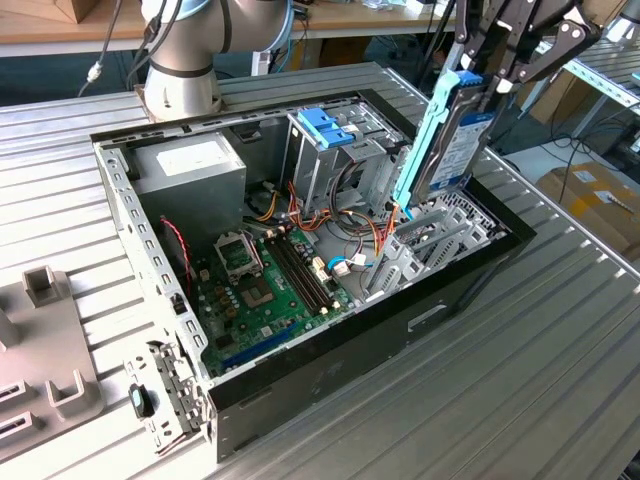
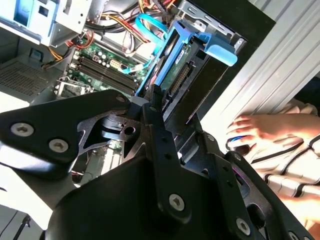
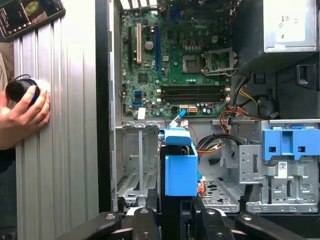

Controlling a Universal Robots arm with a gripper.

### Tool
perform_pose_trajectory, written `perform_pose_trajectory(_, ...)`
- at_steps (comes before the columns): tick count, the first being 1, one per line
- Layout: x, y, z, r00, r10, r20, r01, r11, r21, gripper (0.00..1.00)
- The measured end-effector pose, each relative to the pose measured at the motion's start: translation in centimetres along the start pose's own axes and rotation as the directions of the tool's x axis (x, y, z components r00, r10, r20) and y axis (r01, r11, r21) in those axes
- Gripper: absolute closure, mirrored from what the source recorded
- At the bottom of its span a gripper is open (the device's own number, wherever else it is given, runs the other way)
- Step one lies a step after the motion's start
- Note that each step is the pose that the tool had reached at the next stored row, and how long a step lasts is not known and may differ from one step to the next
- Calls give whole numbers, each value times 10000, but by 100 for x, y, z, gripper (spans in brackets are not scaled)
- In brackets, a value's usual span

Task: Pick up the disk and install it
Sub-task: 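Pick up the disk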

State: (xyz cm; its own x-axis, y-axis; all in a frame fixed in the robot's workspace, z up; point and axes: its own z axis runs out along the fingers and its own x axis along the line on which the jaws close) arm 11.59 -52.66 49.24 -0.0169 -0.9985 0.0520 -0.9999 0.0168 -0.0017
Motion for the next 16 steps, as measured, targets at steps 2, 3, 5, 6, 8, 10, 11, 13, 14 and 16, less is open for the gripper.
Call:
perform_pose_trajectory(2, 60, -3, 3, 10000, 0, -2, 0, 10000, 0, 65)
perform_pose_trajectory(3, 80, -4, 4, 10000, 0, -2, 0, 10000, 0, 65)
perform_pose_trajectory(5, 112, -5, 6, 10000, 1, -2, -1, 10000, 0, 65)
perform_pose_trajectory(6, 126, -5, 7, 10000, 0, -3, 0, 10000, 0, 65)
perform_pose_trajectory(8, 151, -7, 8, 10000, 0, -4, 0, 10000, 0, 65)
perform_pose_trajectory(10, 180, -7, 10, 10000, 1, -4, -1, 10000, 0, 65)
perform_pose_trajectory(11, 199, -8, 10, 10000, 0, -6, 0, 10000, 0, 65)
perform_pose_trajectory(13, 205, -8, 10, 10000, 1, -5, -1, 10000, 0, 65)
perform_pose_trajectory(14, 207, -8, 10, 10000, 0, -6, 0, 10000, 0, 65)
perform_pose_trajectory(16, 219, -8, 12, 10000, 1, -4, -1, 10000, 0, 65)
